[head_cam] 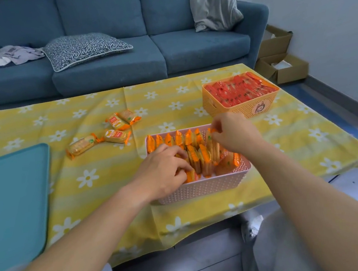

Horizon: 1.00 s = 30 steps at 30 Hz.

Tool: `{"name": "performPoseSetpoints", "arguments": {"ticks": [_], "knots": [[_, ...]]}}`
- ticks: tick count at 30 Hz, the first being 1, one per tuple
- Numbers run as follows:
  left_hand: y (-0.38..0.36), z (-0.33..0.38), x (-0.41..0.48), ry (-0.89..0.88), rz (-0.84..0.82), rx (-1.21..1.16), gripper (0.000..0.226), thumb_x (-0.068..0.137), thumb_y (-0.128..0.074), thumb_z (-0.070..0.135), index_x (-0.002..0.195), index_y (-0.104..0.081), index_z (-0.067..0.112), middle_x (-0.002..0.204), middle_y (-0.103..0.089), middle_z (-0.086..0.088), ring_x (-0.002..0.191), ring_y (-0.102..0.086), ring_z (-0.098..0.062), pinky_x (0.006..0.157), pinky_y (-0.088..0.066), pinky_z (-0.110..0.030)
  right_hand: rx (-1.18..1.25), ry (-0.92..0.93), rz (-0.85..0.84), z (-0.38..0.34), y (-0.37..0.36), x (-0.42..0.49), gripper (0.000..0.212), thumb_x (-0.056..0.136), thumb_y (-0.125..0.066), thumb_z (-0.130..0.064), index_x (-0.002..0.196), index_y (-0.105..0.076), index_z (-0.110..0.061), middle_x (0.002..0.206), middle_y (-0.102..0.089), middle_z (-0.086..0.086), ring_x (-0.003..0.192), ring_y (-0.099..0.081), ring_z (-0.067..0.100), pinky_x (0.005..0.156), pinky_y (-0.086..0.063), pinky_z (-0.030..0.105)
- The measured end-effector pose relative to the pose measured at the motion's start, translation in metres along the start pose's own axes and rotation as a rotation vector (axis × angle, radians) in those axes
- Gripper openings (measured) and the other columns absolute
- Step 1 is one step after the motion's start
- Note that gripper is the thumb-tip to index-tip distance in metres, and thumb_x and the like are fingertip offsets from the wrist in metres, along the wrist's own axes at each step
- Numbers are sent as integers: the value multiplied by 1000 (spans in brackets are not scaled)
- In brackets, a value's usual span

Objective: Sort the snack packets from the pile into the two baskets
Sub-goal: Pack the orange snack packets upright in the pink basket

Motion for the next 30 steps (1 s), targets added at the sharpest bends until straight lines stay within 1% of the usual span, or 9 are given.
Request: {"name": "performPoseSetpoints", "arguments": {"ticks": [4,9,14,16,22,25,26,28,30], "knots": [[0,0,2,-4,-1,-9,30,90,-54,26,107,-76,39,124,-57,17,112,-42,-13,100,-40,-34,212,37,168,12,35,-8,8,92,-63,-15,97,-67,-21,99,-65,-3,84,-66,18,74,-58,38],[-1,-2,3,4,-4,-16,31,89,-54,24,106,-76,37,122,-56,19,110,-42,-13,99,-41,-33,544,-3,93,17,48,-24,3,98,-62,-17,98,-60,-20,108,-67,-4,78,-74,13,67,-64,44],[0,-2,4,6,-11,-10,30,88,-54,24,105,-75,37,121,-56,19,110,-42,-13,99,-42,-36,492,110,-73,3,31,-30,6,94,-68,-14,94,-64,-18,102,-70,0,75,-74,16,71,-61,52],[-1,-4,5,8,-17,-20,31,88,-53,24,106,-76,37,120,-56,19,110,-43,-14,98,-42,-37,391,166,-94,-4,23,-33,9,89,-72,-13,87,-66,-19,97,-72,0,75,-72,13,72,-59,49],[3,-6,5,91,180,-247,31,84,-56,16,109,-67,29,107,-59,18,105,-50,-13,91,-44,-33,180,329,-190,-37,-11,-42,21,76,-78,-9,71,-64,-25,83,-67,-2,77,-66,14,73,-51,30],[7,5,6,36,194,-318,43,78,-52,17,118,-61,31,108,-58,21,105,-48,-10,88,-42,-31,78,307,-361,-37,-25,-45,8,80,-73,-12,82,-75,-20,79,-67,-10,77,-61,7,69,-45,15],[5,8,6,10,156,-305,45,78,-50,19,119,-62,32,111,-60,20,104,-47,-10,87,-40,-29,76,294,-392,-34,-24,-44,14,82,-69,-11,87,-78,-21,75,-65,-15,72,-58,1,65,-41,8],[-2,11,7,-26,86,-234,43,79,-46,23,116,-67,34,119,-64,19,107,-46,-11,93,-40,-30,137,249,-349,-24,-8,-40,27,81,-61,-5,87,-80,-24,69,-64,-20,64,-57,-6,59,-39,8],[-7,11,7,-55,44,-113,37,81,-45,30,102,-74,37,123,-64,19,114,-47,-14,100,-40,-37,179,189,-222,-5,16,-34,31,79,-58,0,83,-78,-24,76,-69,-18,68,-60,-8,64,-44,15]]}}
Point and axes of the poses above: each hand's wrist, its own x-axis towards the middle knuckle, its own y-axis out of the back of the hand, z = x × y, the point moved 4 cm from there along x, towards the middle knuckle
